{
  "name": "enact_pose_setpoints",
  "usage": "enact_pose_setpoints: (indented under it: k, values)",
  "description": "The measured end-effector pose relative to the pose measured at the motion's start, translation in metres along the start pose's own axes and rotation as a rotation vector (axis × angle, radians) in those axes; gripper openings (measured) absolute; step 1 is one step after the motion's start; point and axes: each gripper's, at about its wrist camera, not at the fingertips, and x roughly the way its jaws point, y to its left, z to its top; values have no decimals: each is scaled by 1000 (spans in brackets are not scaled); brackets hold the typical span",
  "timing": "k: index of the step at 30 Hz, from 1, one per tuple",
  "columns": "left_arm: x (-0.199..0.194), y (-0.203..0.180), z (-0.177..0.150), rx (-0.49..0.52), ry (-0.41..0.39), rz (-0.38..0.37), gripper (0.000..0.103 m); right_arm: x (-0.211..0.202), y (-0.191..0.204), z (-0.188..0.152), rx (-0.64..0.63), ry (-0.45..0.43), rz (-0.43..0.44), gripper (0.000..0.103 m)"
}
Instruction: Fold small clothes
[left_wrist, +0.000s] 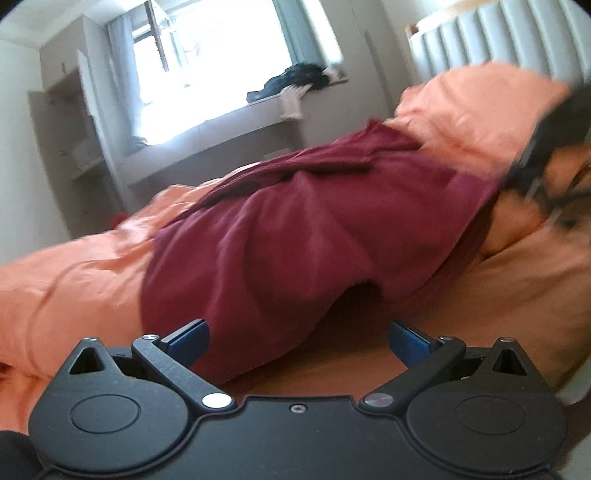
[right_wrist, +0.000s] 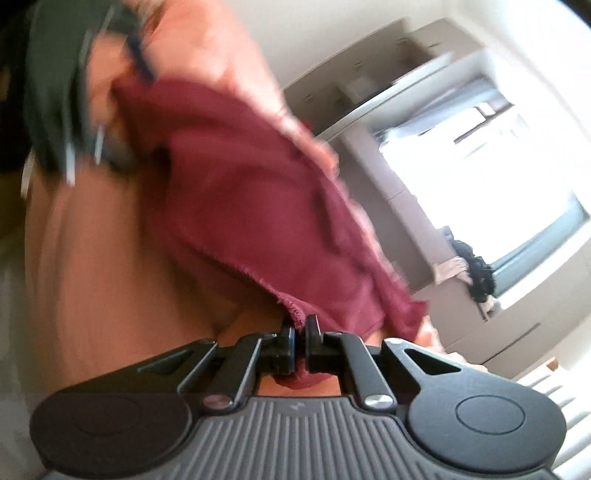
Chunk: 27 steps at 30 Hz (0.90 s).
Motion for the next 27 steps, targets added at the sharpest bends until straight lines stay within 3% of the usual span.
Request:
enact_pose_setpoints:
  k: [5, 8, 10, 14, 15, 18, 21, 25, 27]
  values:
    - [27, -6, 6, -30, 89, 104, 102, -41, -51, 25, 151, -111, -99, 4]
    - [38, -8, 9, -17, 93, 203, 101, -52, -70, 32, 202, -137, -121, 4]
    - [38, -5, 9, 0, 73, 269, 93, -54, -75, 33, 200, -147, -146, 4]
    - [33, 8, 4, 31, 75, 331, 52, -57, -80, 29, 224, -143, -177, 4]
    - [32, 13, 2, 20, 89, 328, 35, -58, -78, 26, 236, -142, -185, 4]
    - [24, 26, -1, -43, 83, 318, 8, -62, -74, 19, 273, -136, -207, 4]
    - [11, 31, 1, -63, 18, 329, 5, -63, -60, 11, 284, -124, -224, 4]
    - [-22, 39, 7, -38, -127, 404, 4, -72, -51, 2, 305, -121, -278, 4]
    - [-41, 50, 14, -76, -148, 366, 4, -82, -47, -1, 306, -125, -316, 4]
